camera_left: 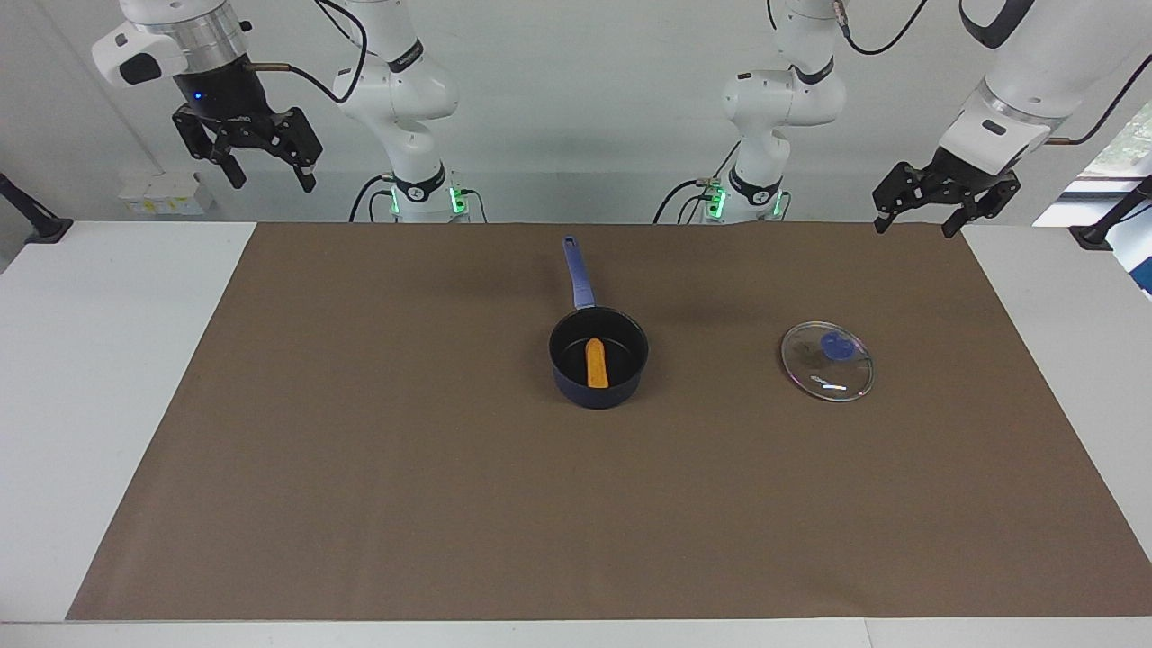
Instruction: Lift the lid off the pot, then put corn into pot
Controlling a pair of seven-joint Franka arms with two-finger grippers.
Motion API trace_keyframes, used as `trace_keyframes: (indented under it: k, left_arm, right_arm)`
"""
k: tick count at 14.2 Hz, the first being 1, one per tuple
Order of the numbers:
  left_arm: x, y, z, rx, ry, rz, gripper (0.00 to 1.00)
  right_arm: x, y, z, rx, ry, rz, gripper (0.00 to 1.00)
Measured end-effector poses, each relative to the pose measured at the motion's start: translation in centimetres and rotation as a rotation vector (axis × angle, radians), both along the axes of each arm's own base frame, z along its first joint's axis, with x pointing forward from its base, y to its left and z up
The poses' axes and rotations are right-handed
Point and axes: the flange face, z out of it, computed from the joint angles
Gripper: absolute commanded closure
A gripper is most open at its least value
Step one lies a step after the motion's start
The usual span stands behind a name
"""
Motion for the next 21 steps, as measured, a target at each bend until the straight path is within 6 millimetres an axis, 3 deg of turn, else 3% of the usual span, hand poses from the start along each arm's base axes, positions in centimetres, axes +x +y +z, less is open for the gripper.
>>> trace_keyframes:
  k: [11,21]
  left_arm:
    - [0.0,-0.1,0.0,0.0,0.003,-0.002,0.0]
    - [-0.1,-0.2,-0.1,0.0,0.007,-0.004,0.0]
  right_arm:
    - [-0.1,1.3,-0.4,-0.001,0.021,0.025,0.0]
    - [-0.2,-1.2,-0.6,0.014,0.024,-0.019,0.0]
